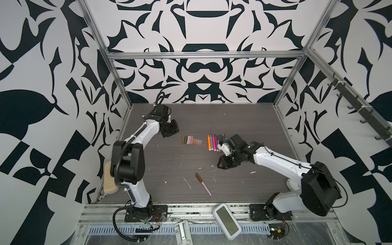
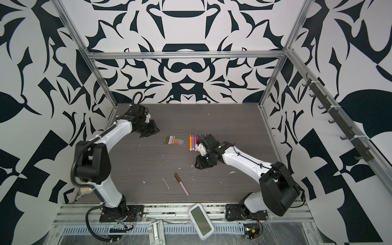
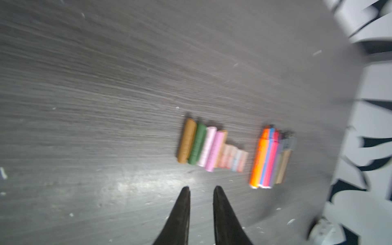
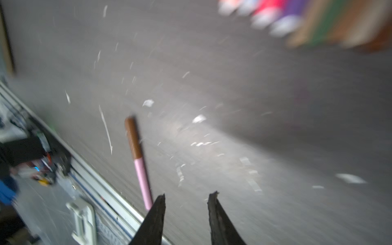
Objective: Open the pen caps
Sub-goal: 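Move the right gripper down to the brown-capped pink pen near the robot, then close the right gripper on the pink pen's barrel, then raise the pink pen toward the left gripper while the left gripper approaches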
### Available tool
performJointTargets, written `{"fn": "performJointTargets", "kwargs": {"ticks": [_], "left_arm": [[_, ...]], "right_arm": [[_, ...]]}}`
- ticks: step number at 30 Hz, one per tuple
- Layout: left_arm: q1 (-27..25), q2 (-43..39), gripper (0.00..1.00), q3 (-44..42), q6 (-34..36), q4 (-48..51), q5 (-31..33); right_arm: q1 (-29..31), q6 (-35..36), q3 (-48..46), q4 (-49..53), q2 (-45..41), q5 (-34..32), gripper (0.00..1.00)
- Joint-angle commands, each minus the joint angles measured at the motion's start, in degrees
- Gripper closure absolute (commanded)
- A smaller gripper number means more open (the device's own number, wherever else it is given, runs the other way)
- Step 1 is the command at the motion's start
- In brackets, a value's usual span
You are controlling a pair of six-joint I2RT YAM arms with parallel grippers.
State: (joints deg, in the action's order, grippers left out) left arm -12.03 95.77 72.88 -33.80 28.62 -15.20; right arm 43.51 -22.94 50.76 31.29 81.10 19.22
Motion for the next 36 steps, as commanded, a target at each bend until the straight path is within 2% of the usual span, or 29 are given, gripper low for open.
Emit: {"fn": "performJointTargets", "kwargs": {"ticks": [1, 4, 6, 9, 15, 22, 27, 30, 33, 36], "left_arm": [[-0.01, -7.59, 0.74, -9.64, -6.19, -14.78, 0.29], [-0.06, -14.95, 0.70, -17.59, -7.79, -23.03, 2.18], [-0.01, -18.57, 0.69, -20.77, -8.17, -25.12, 4.21], [0.08, -21.85, 0.69, -23.25, -8.67, -25.48, 6.40], [0.21, -28.08, 0.70, -24.55, -10.41, -21.29, 12.48], [0.17, -34.25, 0.70, -25.00, -9.99, -15.38, 19.47], [0.17, -36.26, 0.66, -23.28, -12.95, -9.75, 23.09], [0.17, -37.31, 0.65, -23.56, -15.31, -9.05, 25.18], [0.17, -36.93, 0.64, -22.86, -18.71, -7.32, 25.16], [-0.25, -32.52, 0.67, -18.51, -18.37, -3.50, 20.76]], "right_arm": [[8.93, -4.08, -0.45, -1.83, 0.14, -9.73, 0.63], [15.59, -6.25, -0.58, -2.02, 1.48, -13.86, 0.63], [19.51, -7.66, -0.27, -1.97, 2.90, -16.45, 0.63], [24.06, -9.97, 0.29, -1.89, 5.35, -19.51, 0.64], [28.53, -13.65, 1.98, -2.57, 10.35, -21.88, 0.67], [29.13, -15.02, 4.56, -0.19, 15.89, -23.60, 0.75], [29.16, -14.74, 5.36, -1.37, 17.80, -22.55, 0.78], [28.31, -13.73, 5.09, -3.10, 19.53, -19.72, 0.87], [26.97, -12.25, 5.25, -2.46, 19.49, -18.82, 1.00], [24.29, -10.01, 4.15, -2.45, 16.95, -16.99, 1.00]]}}
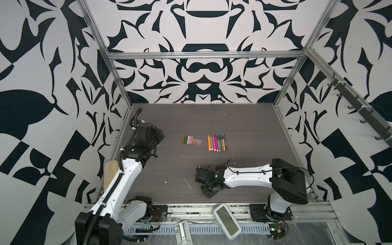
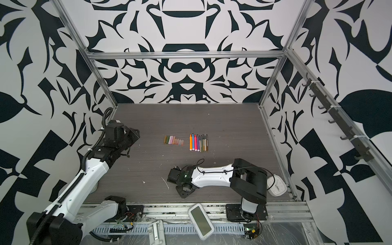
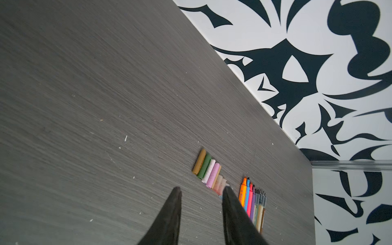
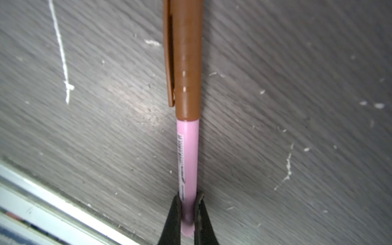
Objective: Open the pen caps
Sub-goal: 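Raise the pink pen toward the left gripper while the left gripper approaches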
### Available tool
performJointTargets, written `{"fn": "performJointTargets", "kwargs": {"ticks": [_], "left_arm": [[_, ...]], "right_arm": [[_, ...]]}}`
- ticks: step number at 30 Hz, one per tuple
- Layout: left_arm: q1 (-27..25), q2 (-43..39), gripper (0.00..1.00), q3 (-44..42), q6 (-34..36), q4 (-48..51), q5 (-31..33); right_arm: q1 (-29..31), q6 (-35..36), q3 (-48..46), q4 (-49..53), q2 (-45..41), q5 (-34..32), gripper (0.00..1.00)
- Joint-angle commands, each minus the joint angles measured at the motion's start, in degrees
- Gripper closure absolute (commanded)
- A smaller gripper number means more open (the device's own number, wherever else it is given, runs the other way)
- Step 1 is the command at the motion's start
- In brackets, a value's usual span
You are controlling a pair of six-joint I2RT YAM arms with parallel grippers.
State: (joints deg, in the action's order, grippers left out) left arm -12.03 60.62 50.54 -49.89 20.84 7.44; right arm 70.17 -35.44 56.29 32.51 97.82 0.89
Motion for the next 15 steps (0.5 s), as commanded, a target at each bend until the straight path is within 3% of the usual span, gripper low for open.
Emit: {"fn": "performJointTargets", "kwargs": {"ticks": [1, 5, 9, 15], "left_arm": [[-0.69, 4.06, 0.69, 4.84, -2.19, 4.95, -3.25], [-4.01, 8.44, 0.69, 7.19, -2.34, 4.10, -5.27], [-7.76, 11.90, 0.70, 8.28, -3.97, 2.14, -8.53], [-13.94, 17.95, 0.70, 11.05, -5.15, 1.46, -10.93]], "right_arm": [[-3.42, 3.49, -1.70, -3.59, -0.76, 2.30, 1.00], [-8.98, 9.05, -3.15, -3.35, -7.33, 5.62, 1.00], [-18.73, 12.07, -4.19, -2.92, -13.39, 11.55, 1.00], [-30.65, 17.19, 2.64, 1.54, -13.31, 20.71, 1.00]]}}
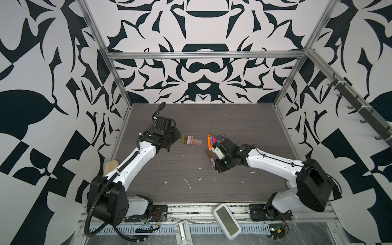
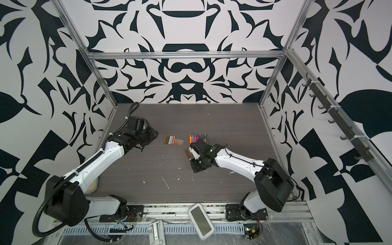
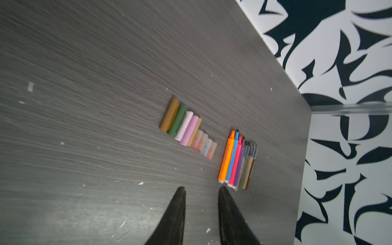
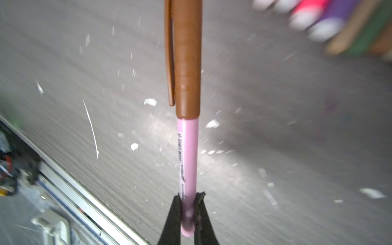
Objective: Open the pen caps
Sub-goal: 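Raise the pink pen toward the left gripper while the left gripper approaches, then grasp the brown cap of the pink pen with the left gripper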
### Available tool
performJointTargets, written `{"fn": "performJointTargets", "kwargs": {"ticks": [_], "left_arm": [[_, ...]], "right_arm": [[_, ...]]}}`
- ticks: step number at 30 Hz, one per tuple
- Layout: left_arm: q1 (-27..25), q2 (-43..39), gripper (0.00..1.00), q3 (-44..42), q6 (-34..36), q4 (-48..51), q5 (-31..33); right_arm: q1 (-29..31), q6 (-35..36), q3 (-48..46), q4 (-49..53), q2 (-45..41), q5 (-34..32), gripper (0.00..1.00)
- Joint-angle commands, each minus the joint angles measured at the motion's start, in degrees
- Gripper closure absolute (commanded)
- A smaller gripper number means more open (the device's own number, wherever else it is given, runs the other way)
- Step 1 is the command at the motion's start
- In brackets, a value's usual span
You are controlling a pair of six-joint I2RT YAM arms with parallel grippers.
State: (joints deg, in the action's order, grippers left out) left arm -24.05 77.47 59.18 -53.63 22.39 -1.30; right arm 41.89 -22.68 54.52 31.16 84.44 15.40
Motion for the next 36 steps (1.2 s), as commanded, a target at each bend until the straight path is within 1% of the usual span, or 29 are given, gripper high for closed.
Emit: {"fn": "performJointTargets", "kwargs": {"ticks": [1, 3, 6, 13, 15, 18, 22, 33, 36], "left_arm": [[-2.66, 1.81, 0.70, 2.79, -1.53, 0.11, -2.50], [-4.16, 3.20, 0.70, 3.54, -1.66, 0.16, -3.29], [-5.96, 5.36, 0.70, 4.73, -1.45, 0.15, -4.18], [-7.50, 8.87, 0.70, 6.13, -2.49, -0.53, -6.89], [-7.50, 9.53, 0.70, 5.84, -3.19, -2.26, -8.59], [-7.65, 10.99, 0.70, 5.16, -4.29, -6.64, -13.24], [-8.28, 13.03, 0.72, 5.52, -4.71, -8.62, -16.02], [-9.25, 14.88, 0.73, 5.16, -7.12, -12.18, -17.92], [-9.43, 15.16, 0.76, 5.51, -7.19, -12.20, -18.15]], "right_arm": [[-3.38, 4.83, 5.76, 3.56, 0.76, 7.30, 1.00], [-5.48, 5.07, 8.30, 4.30, 2.14, 10.02, 1.00], [-7.06, 4.65, 11.23, 4.20, 3.98, 13.13, 1.00], [-7.32, 4.03, 14.66, 3.92, 6.42, 16.32, 1.00], [-7.33, 4.01, 15.23, 4.00, 6.94, 16.97, 1.00], [-7.35, 3.96, 15.95, 4.03, 7.56, 17.97, 1.00], [-7.34, 3.52, 16.32, 3.40, 7.63, 19.21, 1.00], [-7.50, 2.39, 16.15, 2.46, 6.53, 22.62, 1.00], [-7.69, 1.81, 15.89, 1.90, 6.17, 23.26, 1.00]]}}
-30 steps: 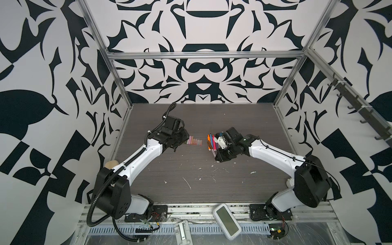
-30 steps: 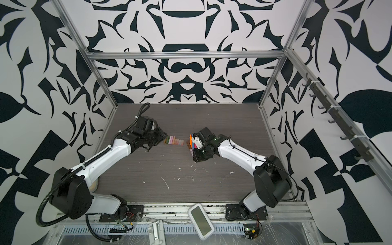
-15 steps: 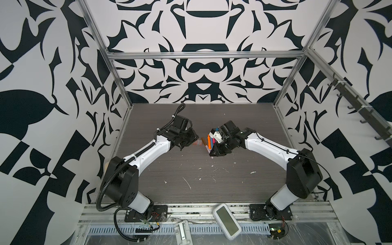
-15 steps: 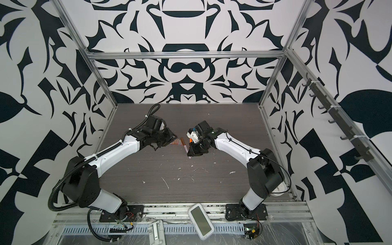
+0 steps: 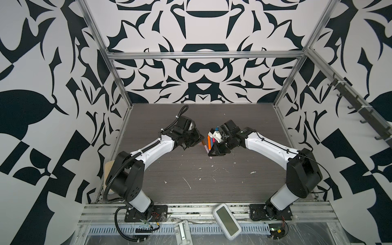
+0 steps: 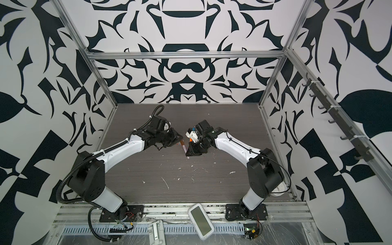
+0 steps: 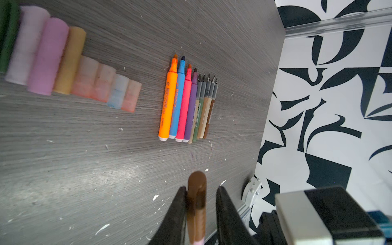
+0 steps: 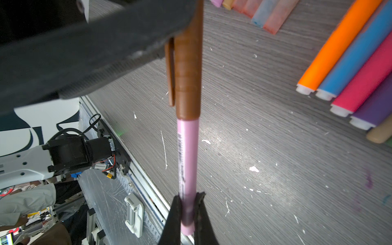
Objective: Open the pen caps
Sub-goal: 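Grasp the brown cap of the pink pen with the left gripper, then pull the brown cap off with the left gripper while the right draws back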
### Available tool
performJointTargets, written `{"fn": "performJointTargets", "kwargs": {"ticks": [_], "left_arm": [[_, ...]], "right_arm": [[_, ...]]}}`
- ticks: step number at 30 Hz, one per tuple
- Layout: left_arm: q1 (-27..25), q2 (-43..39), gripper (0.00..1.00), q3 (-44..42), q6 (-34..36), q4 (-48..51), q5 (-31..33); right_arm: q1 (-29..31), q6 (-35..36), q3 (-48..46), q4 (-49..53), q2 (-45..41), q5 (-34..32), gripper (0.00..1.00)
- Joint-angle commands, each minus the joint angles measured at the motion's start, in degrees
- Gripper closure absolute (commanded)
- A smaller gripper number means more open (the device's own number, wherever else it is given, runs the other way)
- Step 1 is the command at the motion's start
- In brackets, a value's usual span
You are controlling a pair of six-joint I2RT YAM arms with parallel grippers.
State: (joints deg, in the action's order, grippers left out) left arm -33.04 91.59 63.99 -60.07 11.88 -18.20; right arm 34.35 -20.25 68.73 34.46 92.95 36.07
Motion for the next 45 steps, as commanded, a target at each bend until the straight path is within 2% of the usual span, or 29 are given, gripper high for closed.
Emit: {"fn": "performJointTargets", "kwargs": {"ticks": [1, 14, 16, 19, 20, 21, 23, 26, 38, 45], "left_arm": [[-0.45, 1.02, 0.76, 0.73, -0.89, -1.68, -1.31], [-0.63, 2.05, 0.78, 1.43, -0.92, -0.99, -2.00], [-0.63, 2.10, 0.83, 1.86, -0.60, -0.77, -2.24], [-0.63, 2.34, 0.99, 2.85, 0.06, 0.26, -2.54], [-0.62, 2.57, 1.00, 3.19, 0.32, 0.59, -2.91], [-0.63, 2.76, 1.00, 3.53, 0.62, 1.05, -3.19], [-0.60, 2.91, 1.00, 4.01, 0.94, 1.56, -3.66], [-0.63, 2.84, 1.00, 3.98, 1.01, 1.92, -3.77], [-0.63, 2.19, 1.00, 3.47, 0.79, 2.36, -3.34], [-0.62, 2.28, 1.00, 3.67, 0.37, 2.01, -3.25]], "right_arm": [[-0.24, -0.68, 1.74, -1.40, -2.35, 2.75, 1.00], [-0.65, -1.24, 1.54, -2.52, -3.92, 5.91, 1.00], [-0.66, -1.28, 1.32, -2.52, -4.07, 5.65, 1.00], [-0.87, -1.57, 1.18, -2.27, -4.21, 4.72, 1.00], [-1.01, -1.63, 1.20, -2.13, -4.19, 4.38, 0.95], [-1.09, -1.62, 1.23, -1.86, -4.24, 3.83, 0.86], [-1.43, -1.57, 1.41, -1.52, -4.56, 2.84, 0.76], [-1.92, -1.53, 2.10, -1.35, -4.88, 1.13, 0.69], [-2.10, -1.21, 8.42, -0.44, 0.30, 3.27, 0.69], [-2.12, -1.47, 8.67, 0.42, 2.28, 4.32, 0.69]]}}
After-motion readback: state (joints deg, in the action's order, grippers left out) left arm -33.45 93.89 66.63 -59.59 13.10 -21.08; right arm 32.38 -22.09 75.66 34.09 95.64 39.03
